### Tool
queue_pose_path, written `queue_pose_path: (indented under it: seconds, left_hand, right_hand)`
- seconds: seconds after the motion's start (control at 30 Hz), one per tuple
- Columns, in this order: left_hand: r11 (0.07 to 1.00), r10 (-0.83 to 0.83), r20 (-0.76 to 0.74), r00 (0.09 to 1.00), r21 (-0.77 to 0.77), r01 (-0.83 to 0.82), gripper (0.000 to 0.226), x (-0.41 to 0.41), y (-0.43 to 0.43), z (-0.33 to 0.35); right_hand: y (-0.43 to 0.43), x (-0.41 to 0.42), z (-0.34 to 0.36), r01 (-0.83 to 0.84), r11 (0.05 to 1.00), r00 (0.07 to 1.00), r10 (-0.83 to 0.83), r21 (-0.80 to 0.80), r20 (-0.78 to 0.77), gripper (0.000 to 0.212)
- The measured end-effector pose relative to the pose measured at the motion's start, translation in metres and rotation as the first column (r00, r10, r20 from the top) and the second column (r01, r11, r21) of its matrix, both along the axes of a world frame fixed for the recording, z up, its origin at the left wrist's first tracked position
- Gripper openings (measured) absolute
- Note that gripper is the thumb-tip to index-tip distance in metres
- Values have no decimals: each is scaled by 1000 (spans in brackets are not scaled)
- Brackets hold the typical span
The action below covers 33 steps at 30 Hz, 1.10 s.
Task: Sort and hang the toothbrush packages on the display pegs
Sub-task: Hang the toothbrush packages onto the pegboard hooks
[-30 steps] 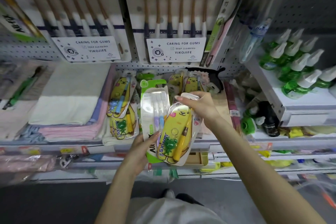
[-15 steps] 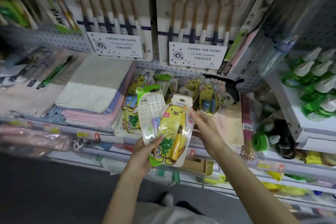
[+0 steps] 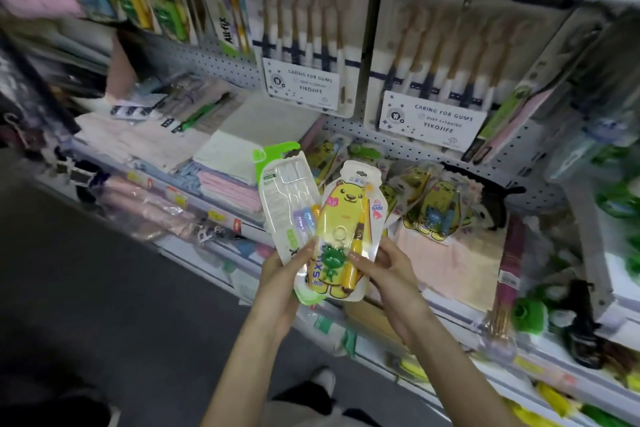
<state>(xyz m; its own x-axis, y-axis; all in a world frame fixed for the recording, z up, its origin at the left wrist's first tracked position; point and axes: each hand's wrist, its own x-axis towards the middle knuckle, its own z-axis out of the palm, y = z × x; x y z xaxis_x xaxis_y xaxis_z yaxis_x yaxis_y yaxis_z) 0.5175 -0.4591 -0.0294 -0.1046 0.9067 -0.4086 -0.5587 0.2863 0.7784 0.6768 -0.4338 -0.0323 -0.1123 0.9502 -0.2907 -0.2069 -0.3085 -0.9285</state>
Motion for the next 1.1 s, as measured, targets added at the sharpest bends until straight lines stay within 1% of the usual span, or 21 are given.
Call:
queue_pose_path:
  seconds: [0.1,0.27,0.37,0.5,0.63,0.7,0.8,0.87,0.97,1.1]
  left_hand:
    - [1000,19,-26,999,10,-18,36,-2,-7,6]
    - [999,47,-97,994,30,-45,36,-10,-23,6]
    - [995,98,-130,987,16,-97,32,-16,-32,4]
    - [979,204,-127,971,15,-204,30,-29,-39,-2]
    - [956,291,-114,950,11,-292,34,-49,-40,-3]
    - [944,327,-106,939,1,-329,34,-61,-39,-2]
    - [935,355,-94,930,23,-354,39,-80,-34,1]
    - [932,361,-80,929,36,-360,43,-96,-30,2]
    - [934,357,-78,931,44,-354,39,-124,-21,5]
    - [950,307,-106,946,93,-298,45,-182,-2,15]
  right_hand:
    - [3,5,10,10,1000,996,-10,-2,-86,38]
    - [9,10,24,-21,1000,979,17,-19,-203,40]
    - [11,3,25,-33,996,957,6,-87,-290,43]
    - [11,-14,26,-124,971,950,56,-205,-307,40]
    - [15,-34,23,-193,946,928,89,-261,-363,47]
    - [21,-43,24,-245,937,912,136,-248,-387,54]
    - [30,-59,27,-349,921,884,264,-171,-385,64]
    - [35,-75,30,-376,917,875,305,-130,-376,67]
    - [44,-104,30,-363,924,878,296,-120,-376,64]
    - [58,-157,28,-357,931,883,311,-73,-351,58]
